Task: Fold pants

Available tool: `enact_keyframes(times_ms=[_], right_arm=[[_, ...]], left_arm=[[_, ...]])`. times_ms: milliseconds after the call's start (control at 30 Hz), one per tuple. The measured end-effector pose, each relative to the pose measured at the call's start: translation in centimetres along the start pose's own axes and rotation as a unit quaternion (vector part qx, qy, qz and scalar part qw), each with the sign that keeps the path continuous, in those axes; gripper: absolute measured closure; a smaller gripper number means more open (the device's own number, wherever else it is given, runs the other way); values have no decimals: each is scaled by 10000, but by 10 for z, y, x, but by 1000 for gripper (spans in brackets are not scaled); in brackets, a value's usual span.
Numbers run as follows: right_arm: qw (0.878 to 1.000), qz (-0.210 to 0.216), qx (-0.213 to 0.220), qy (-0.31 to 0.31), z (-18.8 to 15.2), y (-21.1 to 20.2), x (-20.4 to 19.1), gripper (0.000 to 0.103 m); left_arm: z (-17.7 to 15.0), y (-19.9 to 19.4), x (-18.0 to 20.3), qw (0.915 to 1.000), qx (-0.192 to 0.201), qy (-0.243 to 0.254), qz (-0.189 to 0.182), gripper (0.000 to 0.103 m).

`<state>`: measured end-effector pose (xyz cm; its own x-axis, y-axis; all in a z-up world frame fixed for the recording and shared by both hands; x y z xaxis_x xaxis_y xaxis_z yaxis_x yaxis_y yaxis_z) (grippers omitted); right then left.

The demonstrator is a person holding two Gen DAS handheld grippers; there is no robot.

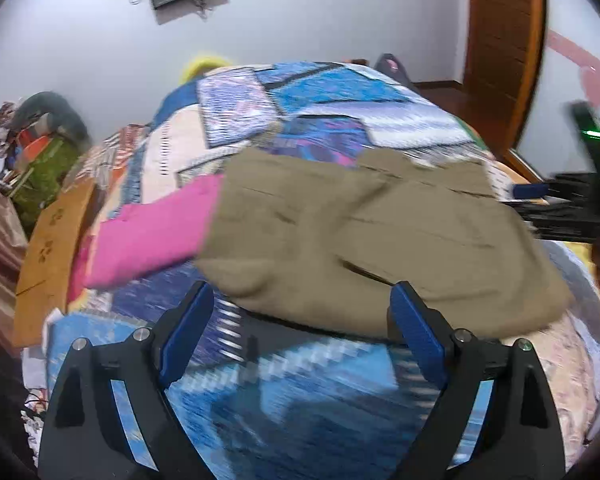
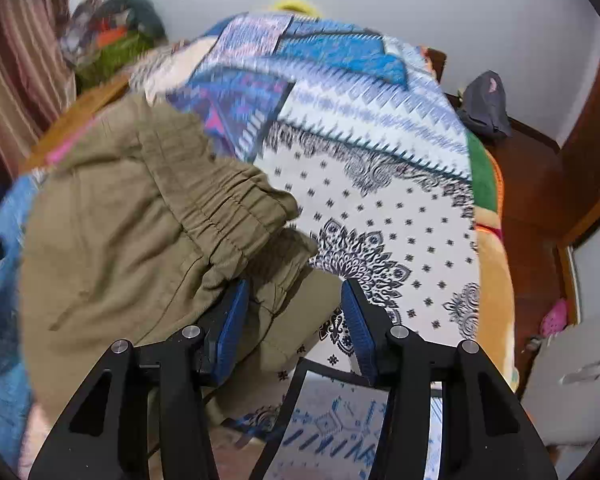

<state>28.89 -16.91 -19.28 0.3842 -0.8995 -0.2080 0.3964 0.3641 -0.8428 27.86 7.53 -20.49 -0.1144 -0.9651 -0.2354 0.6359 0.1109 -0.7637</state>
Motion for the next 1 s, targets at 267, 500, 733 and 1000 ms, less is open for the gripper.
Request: enact_keyframes(times_ms=[267, 500, 733, 1000], right_arm=[[9970, 704, 321, 35, -23, -52, -49, 58], [9965, 759, -220, -254, -57, -18, -66, 58], [9979, 257, -319, -509, -42, 1, -38, 58], [9986, -182, -344, -354, -19, 32, 0, 59]], left_arm=[[2, 53, -42, 9981, -524, -43, 326, 16], [-12, 76, -43, 9971, -718, -48, 239, 16], [-18, 62, -28, 9968, -793, -109, -83, 19], [-13, 50, 0, 9957, -748, -62, -543, 32]])
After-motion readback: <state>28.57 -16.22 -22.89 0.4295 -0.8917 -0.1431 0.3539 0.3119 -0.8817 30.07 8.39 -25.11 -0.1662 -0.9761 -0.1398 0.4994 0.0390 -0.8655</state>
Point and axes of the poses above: each gripper's, at about its wrist camera, not at the fingertips, and y roughly the way its jaws point, x to its right, z to its top, the point moved 2 cm from there along y, roughly the way its jaws point, and after that the axes turned 10 degrees about y, right-handed, at the moved point
